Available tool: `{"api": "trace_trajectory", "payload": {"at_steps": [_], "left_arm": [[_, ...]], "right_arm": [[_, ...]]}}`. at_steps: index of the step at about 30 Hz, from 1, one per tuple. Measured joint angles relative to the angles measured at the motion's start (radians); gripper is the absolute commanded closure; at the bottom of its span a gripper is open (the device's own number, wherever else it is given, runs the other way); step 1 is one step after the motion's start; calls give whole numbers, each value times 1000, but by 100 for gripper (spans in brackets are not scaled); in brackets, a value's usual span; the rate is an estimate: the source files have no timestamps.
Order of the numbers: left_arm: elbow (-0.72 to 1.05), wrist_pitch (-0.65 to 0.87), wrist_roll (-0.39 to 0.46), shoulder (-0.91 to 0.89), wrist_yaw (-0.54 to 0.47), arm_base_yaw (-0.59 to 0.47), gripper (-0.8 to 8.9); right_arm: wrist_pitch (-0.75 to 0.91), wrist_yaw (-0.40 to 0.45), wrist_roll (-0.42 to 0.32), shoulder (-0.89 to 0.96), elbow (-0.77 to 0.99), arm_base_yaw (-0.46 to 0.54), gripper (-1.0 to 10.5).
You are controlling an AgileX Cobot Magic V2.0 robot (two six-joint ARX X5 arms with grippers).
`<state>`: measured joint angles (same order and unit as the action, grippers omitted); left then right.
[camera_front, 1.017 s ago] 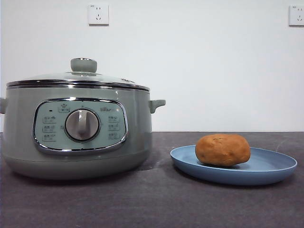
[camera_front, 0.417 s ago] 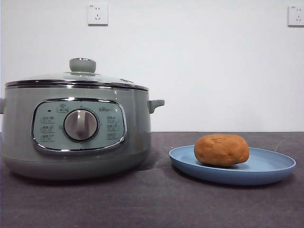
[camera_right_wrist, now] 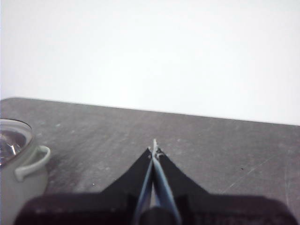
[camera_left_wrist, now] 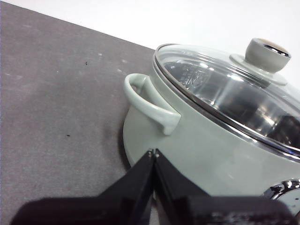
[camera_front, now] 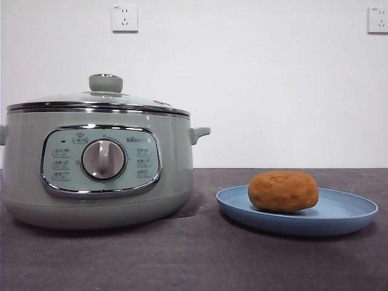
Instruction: Take the potato out from the steamer,put the potato on the plate,close the lid
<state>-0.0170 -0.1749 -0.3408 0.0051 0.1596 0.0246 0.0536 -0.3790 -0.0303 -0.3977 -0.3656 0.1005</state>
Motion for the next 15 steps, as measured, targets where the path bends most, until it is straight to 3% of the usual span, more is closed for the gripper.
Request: {"api": "trace_trajectory", "payload": {"at_steps": [4,7,15], "left_arm": [[0,0,0,0,0,0,816],[0,0,0,0,0,0,816],[0,0,0,0,0,0,816]], "right_arm": [[6,66,48,147,199,0,948],[-29,70,86,230,293,0,948],[-181,75,153,394,346,0,948]]}}
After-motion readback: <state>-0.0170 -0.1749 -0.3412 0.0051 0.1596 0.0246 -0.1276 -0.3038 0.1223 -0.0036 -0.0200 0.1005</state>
